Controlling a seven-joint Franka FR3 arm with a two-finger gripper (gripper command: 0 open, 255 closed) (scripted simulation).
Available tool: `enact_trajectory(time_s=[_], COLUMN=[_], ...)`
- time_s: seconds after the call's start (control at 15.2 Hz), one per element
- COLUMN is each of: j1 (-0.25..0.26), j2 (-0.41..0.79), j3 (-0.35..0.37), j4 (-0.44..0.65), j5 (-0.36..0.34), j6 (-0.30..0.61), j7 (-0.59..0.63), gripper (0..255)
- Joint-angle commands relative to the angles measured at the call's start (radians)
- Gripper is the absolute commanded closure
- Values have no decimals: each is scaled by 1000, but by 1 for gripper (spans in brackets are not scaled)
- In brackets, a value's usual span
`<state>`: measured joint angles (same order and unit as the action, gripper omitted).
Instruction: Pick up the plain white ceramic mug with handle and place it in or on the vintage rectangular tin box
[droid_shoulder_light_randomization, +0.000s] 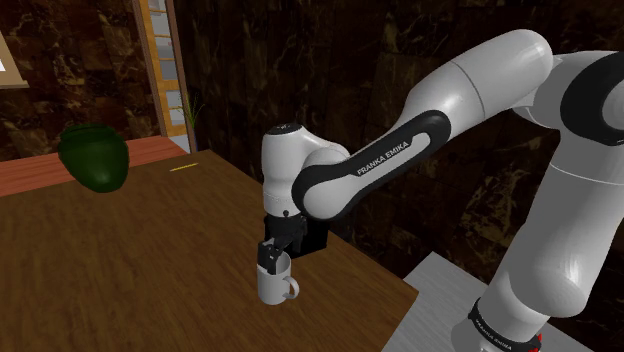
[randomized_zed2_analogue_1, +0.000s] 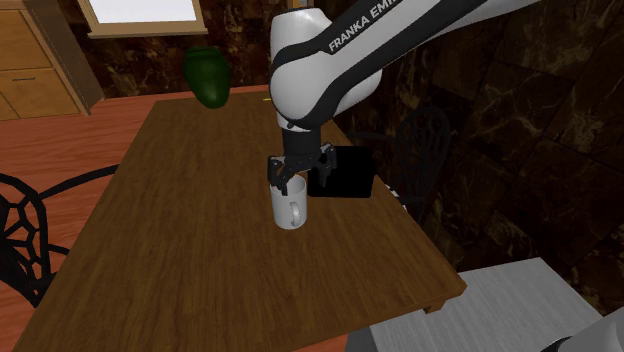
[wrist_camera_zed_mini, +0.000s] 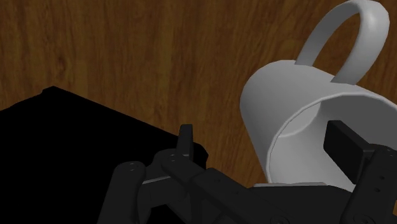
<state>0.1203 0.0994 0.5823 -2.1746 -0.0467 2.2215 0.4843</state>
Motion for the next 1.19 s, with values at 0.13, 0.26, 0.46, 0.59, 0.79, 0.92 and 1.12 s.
enact_trajectory(time_s=[0.13,0.26,0.46,0.59,0.79,0.92,1.12], j1=[0,0,0,0,0,0,-2], j2=[1,1,1,1,1,1,-16], j3=[0,0,0,0,0,0,1], j4=[0,0,0,0,0,0,11], j5=[-1,-1,-1,-1,-1,-1,11], j6=[2,2,2,2,2,2,-23], j7=[1,0,0,0,0,0,-8], gripper=[0,0,255,255,255,255,255])
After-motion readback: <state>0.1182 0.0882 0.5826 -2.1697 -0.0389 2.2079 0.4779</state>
